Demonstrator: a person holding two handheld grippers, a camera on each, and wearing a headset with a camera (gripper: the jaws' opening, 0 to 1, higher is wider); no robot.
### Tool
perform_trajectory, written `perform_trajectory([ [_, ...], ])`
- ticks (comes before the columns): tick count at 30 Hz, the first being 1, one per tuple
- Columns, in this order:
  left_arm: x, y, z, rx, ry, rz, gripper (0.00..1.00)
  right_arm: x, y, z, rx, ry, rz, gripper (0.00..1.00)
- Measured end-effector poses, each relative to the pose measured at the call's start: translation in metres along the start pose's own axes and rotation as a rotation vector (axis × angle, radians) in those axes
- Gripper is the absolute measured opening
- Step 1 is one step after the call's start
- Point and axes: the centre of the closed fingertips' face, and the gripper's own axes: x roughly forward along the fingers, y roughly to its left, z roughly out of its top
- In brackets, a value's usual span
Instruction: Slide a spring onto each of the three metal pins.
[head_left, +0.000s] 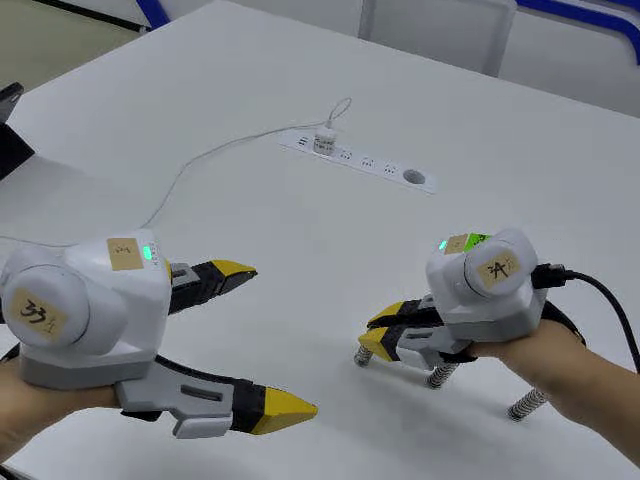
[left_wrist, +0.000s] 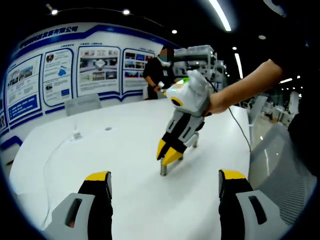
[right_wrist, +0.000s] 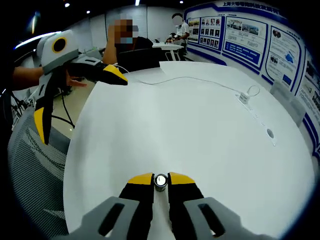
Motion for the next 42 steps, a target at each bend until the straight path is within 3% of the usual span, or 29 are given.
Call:
perform_trajectory([
  [10, -0.001, -0.001, -0.003, 0.007, 0.016, -0.003, 0.90, 0.004, 0.002, -0.006, 0.009, 0.016, -0.003, 0.11],
  [20, -0.005, 0.000, 0.001, 0.020, 0.016, 0.000, 0.90, 0.003, 0.001, -0.004, 0.030, 0.003, -0.014, 0.12],
  [23, -0.006, 0.001, 0.002, 0.021, 0.016, 0.003, 0.90, 0.000, 0.000, 0.000, 0.046, -0.014, -0.022, 0.16],
  [35, -0.001, -0.007, 0.007, 0.037, 0.021, -0.016, 0.91, -0.026, 0.001, 0.004, 0.066, -0.075, -0.078, 0.22],
  [40, 0.002, -0.009, 0.013, 0.052, 0.017, -0.024, 0.91, -0.048, -0.002, 0.007, 0.107, -0.142, -0.122, 0.23],
  [42, 0.003, -0.011, 0.017, 0.057, 0.012, -0.027, 0.91, -0.059, -0.007, 0.008, 0.114, -0.174, -0.166, 0.24],
])
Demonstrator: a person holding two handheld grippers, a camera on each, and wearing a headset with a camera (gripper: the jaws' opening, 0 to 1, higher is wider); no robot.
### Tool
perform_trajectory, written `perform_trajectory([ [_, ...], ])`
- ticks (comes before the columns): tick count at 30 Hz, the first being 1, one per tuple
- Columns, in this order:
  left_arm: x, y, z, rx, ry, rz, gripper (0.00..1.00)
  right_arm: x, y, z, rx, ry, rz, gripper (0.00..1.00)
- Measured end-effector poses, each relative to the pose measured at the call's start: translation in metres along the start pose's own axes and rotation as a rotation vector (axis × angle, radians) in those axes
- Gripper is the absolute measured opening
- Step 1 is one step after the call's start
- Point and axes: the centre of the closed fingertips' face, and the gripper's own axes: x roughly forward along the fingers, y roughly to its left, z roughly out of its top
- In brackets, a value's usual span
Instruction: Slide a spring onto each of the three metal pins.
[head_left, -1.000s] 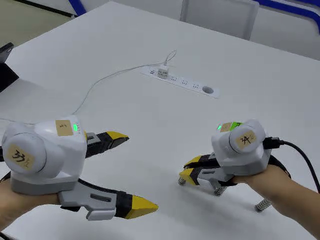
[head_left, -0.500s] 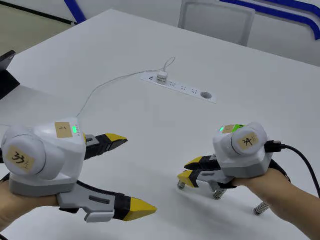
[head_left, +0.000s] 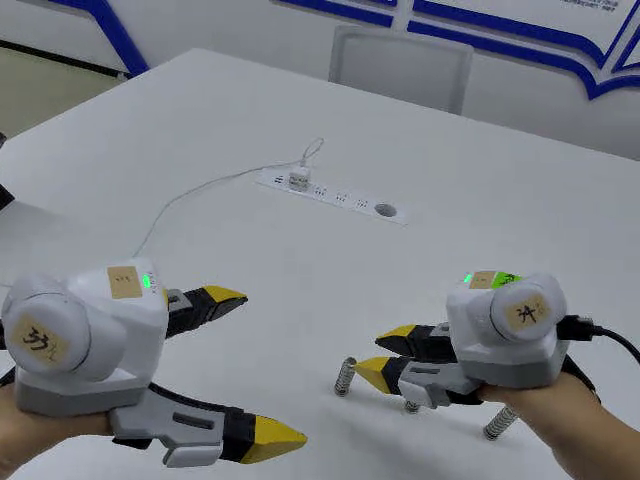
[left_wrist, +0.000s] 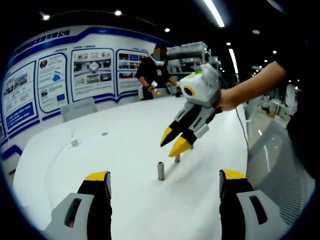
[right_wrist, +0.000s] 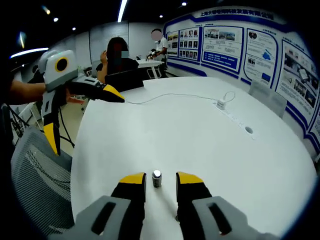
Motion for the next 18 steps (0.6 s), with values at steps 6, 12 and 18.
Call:
perform_trajectory([
  [6, 0.004, -0.002, 0.010, 0.012, -0.012, -0.002, 0.91, -0.030, -0.013, 0.001, -0.045, -0.078, -0.111, 0.29],
  [12, 0.006, -0.006, 0.016, 0.025, -0.023, -0.006, 0.92, -0.064, -0.019, -0.013, 0.032, -0.129, -0.167, 0.31],
  [18, 0.002, -0.008, 0.017, 0.027, -0.029, 0.003, 0.93, -0.097, -0.030, -0.032, 0.114, -0.170, -0.262, 0.34],
])
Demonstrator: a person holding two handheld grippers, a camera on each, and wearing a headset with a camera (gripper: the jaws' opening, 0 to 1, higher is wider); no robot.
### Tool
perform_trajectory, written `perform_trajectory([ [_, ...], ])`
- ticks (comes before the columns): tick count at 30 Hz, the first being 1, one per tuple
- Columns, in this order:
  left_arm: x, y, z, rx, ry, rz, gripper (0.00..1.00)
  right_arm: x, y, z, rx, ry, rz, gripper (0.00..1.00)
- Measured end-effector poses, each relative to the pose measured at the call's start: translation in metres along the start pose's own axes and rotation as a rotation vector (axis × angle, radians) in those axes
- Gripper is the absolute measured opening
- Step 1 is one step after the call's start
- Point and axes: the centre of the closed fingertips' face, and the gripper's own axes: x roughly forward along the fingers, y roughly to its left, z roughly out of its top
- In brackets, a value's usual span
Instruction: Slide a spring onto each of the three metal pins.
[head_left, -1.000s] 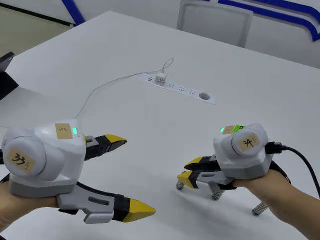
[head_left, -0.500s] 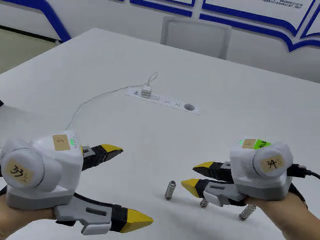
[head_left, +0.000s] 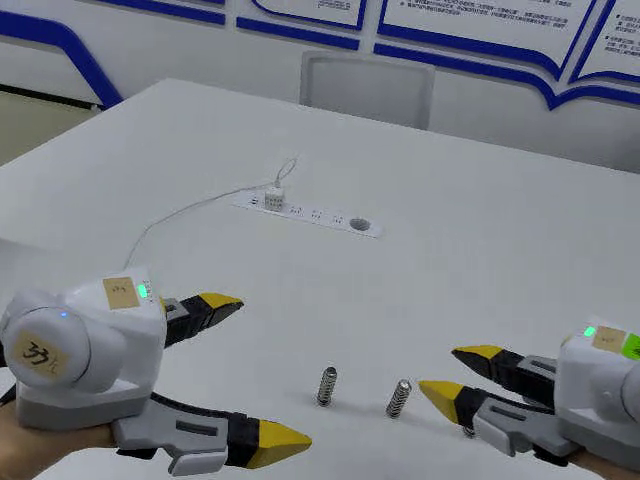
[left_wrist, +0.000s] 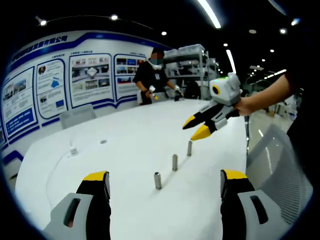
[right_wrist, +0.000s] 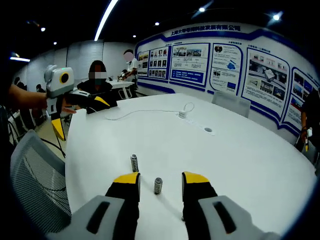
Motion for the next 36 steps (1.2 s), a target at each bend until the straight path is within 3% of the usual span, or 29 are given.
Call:
perform_trajectory([
  [1, -0.001, 0.001, 0.000, -0.001, -0.001, 0.007, 0.94, -0.007, -0.003, 0.000, 0.034, -0.019, -0.016, 0.34],
  [6, -0.005, 0.005, -0.001, -0.015, -0.017, 0.045, 0.95, -0.031, -0.010, -0.011, 0.057, -0.044, -0.055, 0.39],
  [11, -0.005, 0.004, -0.008, -0.042, -0.017, 0.060, 0.96, -0.047, -0.012, -0.028, 0.099, -0.036, -0.077, 0.44],
  [15, -0.007, 0.001, -0.009, -0.084, -0.047, 0.047, 0.96, -0.056, -0.011, -0.038, 0.118, -0.038, -0.092, 0.45],
  [24, -0.011, 0.000, -0.020, -0.095, -0.021, 0.074, 0.96, -0.073, -0.018, -0.054, 0.202, -0.075, -0.180, 0.52],
  [33, -0.015, -0.004, -0.025, -0.097, -0.009, 0.076, 0.97, -0.088, -0.014, -0.064, 0.227, -0.093, -0.213, 0.60],
  [36, -0.016, -0.004, -0.026, -0.098, -0.009, 0.079, 0.97, -0.092, -0.014, -0.071, 0.268, -0.097, -0.237, 0.63],
])
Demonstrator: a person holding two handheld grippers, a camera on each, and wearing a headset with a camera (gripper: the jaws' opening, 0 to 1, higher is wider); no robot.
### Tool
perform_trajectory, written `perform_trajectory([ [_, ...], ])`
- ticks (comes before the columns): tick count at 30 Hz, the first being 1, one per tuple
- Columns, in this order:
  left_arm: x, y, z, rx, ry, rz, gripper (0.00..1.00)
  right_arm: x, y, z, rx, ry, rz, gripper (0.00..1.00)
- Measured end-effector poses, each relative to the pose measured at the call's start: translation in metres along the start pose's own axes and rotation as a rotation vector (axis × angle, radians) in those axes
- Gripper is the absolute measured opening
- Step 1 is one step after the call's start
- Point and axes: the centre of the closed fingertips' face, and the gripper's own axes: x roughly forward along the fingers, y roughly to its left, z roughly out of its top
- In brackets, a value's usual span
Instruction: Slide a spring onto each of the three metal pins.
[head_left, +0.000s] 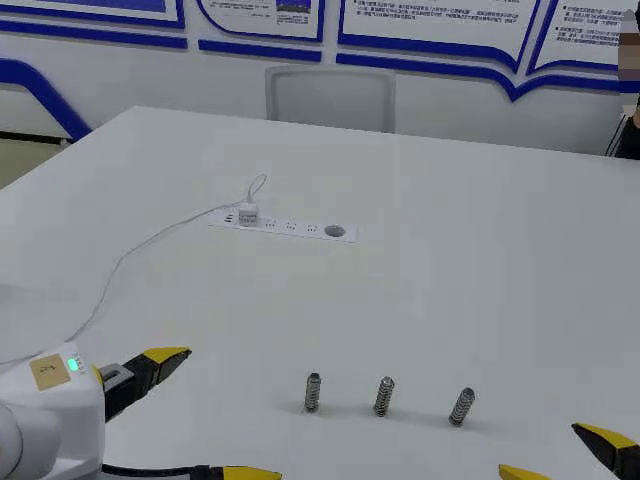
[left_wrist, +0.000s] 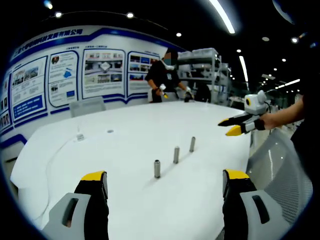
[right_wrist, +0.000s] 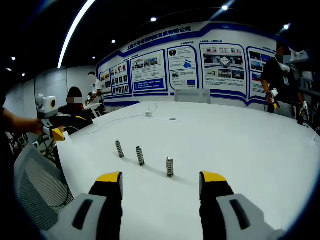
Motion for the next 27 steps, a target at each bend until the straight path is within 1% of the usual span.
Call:
perform_trajectory([
  [2, -0.001, 0.000, 0.000, -0.002, -0.002, 0.002, 0.98, -0.001, -0.002, -0.002, 0.024, -0.008, -0.018, 0.65],
  [4, -0.001, -0.001, -0.001, -0.005, 0.003, -0.002, 1.00, -0.001, -0.001, -0.001, 0.022, -0.004, -0.013, 0.67],
  [5, -0.002, -0.001, -0.002, -0.002, 0.005, -0.002, 1.00, -0.002, -0.002, 0.005, -0.001, -0.030, -0.023, 0.67],
  [6, -0.002, -0.001, -0.002, -0.001, 0.006, -0.003, 1.00, -0.002, -0.001, 0.006, -0.005, -0.035, -0.023, 0.67],
  [8, -0.004, -0.001, -0.001, -0.003, 0.003, -0.001, 1.00, -0.001, 0.000, 0.005, 0.012, -0.035, -0.014, 0.70],
  [9, -0.005, -0.001, 0.000, -0.004, -0.003, 0.003, 1.00, -0.001, 0.002, 0.006, 0.019, -0.038, -0.009, 0.72],
  [11, -0.007, -0.001, 0.004, -0.016, -0.029, 0.006, 1.00, -0.001, 0.003, 0.006, 0.020, -0.041, -0.005, 0.77],
  [13, -0.007, 0.000, 0.007, -0.018, -0.040, 0.014, 1.00, -0.001, 0.004, 0.007, 0.011, -0.046, -0.003, 0.79],
  [17, -0.007, -0.004, 0.010, -0.026, -0.063, 0.016, 1.00, -0.002, 0.002, 0.011, 0.033, -0.069, -0.011, 0.84],
  [20, -0.005, -0.009, 0.008, -0.030, -0.066, 0.013, 1.00, -0.004, -0.004, 0.016, 0.033, -0.095, -0.041, 0.86],
  [24, -0.003, -0.016, 0.004, -0.030, -0.057, 0.002, 1.00, -0.007, -0.012, 0.018, 0.049, -0.110, -0.068, 0.89],
  [27, -0.002, -0.017, 0.003, -0.033, -0.057, 0.000, 1.00, -0.008, -0.014, 0.018, 0.067, -0.116, -0.075, 0.89],
])
